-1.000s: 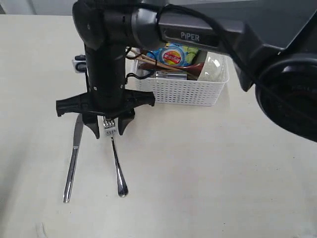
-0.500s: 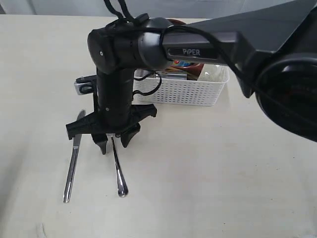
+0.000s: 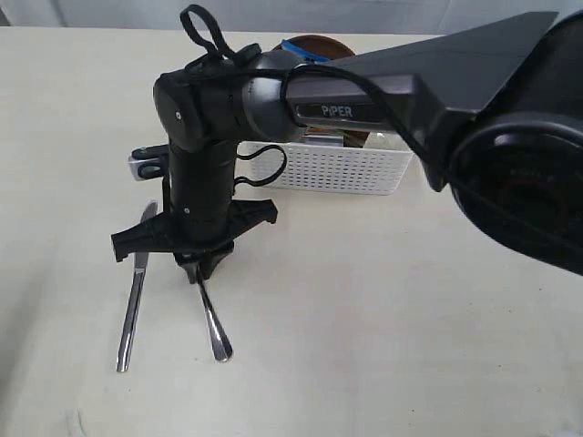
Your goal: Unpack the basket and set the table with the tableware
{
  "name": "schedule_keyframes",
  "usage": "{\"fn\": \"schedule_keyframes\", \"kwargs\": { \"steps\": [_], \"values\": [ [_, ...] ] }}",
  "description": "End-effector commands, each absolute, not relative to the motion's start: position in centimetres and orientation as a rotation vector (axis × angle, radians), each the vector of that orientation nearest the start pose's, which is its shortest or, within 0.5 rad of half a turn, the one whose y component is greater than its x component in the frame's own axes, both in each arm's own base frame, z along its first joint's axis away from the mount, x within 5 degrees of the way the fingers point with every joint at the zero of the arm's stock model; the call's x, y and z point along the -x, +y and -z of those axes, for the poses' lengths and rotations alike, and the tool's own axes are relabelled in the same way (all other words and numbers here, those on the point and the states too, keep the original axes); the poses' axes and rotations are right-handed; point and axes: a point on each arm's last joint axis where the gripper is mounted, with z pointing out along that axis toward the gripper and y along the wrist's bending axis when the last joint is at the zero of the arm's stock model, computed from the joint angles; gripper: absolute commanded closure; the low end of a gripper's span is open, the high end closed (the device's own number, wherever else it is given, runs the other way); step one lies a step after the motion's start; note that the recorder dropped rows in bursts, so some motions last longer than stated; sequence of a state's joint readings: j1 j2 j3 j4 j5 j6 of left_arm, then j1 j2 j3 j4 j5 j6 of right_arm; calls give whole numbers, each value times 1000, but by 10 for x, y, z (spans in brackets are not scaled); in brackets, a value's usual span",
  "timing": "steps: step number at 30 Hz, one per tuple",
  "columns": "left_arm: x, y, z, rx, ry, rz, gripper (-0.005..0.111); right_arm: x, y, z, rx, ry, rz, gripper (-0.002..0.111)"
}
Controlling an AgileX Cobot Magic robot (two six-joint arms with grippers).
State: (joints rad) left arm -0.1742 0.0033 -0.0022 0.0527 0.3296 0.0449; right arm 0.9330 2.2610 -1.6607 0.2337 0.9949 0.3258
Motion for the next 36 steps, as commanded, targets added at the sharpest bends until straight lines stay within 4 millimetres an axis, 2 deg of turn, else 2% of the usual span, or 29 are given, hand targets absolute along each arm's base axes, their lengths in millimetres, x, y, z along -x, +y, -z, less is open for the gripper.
{"fn": "schedule_keyframes", "kwargs": {
  "steps": [1, 4, 10, 13, 18, 25, 36],
  "values": [
    [-53, -8, -184, -227, 1791, 42, 107, -252, 367, -118, 604, 3147, -278, 96],
    [-53, -8, -184, -227, 1791, 42, 107, -253, 369, -118, 438, 3171, -304, 108],
    [-53, -8, -184, -227, 1791, 42, 107, -251, 379, -120, 294, 3180, -489, 109],
    [-53, -8, -184, -227, 1791, 42, 107, -251, 380, -121, 252, 3191, -504, 109],
    [-53, -8, -184, -227, 1791, 42, 107, -249, 379, -121, 261, 3209, -490, 109],
    [-53, -8, -184, -227, 1791, 42, 107, -240, 389, -122, 255, 3200, -560, 109],
    [-53, -8, -184, -227, 1791, 42, 107, -243, 386, -121, 237, 3204, -542, 108]
  ]
}}
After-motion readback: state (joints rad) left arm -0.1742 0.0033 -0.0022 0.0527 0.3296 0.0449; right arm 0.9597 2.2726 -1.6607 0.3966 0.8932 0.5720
